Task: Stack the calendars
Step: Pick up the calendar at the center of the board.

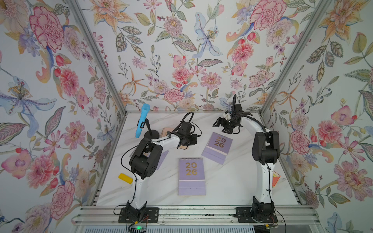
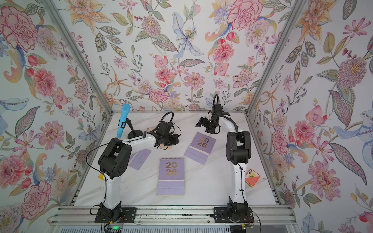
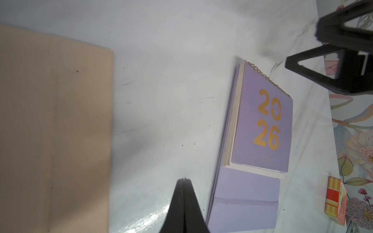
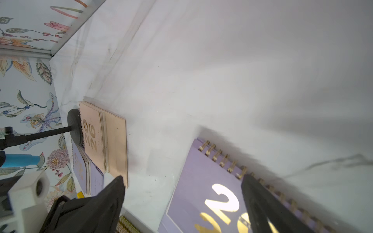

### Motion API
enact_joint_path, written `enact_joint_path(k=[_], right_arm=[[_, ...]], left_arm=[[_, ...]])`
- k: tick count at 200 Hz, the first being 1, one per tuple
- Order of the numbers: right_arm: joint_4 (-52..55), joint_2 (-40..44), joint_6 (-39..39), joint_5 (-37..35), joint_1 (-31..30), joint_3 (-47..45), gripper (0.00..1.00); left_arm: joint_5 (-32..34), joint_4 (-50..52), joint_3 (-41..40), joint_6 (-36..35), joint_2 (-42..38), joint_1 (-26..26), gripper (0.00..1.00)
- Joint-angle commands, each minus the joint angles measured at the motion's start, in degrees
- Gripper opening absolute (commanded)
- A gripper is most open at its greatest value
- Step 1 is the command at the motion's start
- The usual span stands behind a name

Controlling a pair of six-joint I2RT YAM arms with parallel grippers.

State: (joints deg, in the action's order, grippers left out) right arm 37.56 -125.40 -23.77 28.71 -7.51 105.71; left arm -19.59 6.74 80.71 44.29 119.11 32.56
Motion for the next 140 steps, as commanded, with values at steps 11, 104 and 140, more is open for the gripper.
enact_joint_path(k=[11,104,140], right_arm=[[-5.1,10.9,-6.2,-3.8,2.8,-12.0,0.94],[-17.2,28.7,-13.5,-5.1,6.6,-43.6,0.99],[-19.9,29.6,-14.5,-3.2,6.7,-47.9,1.00]], left_arm=[[-1.5,-2.8,2.8,2.3,3.3,0.7,0.00],[-3.5,-2.7,11.1,4.1,11.2,2.9,0.00],[-4.1,-2.2,13.4,4.6,13.4,4.1,0.00]])
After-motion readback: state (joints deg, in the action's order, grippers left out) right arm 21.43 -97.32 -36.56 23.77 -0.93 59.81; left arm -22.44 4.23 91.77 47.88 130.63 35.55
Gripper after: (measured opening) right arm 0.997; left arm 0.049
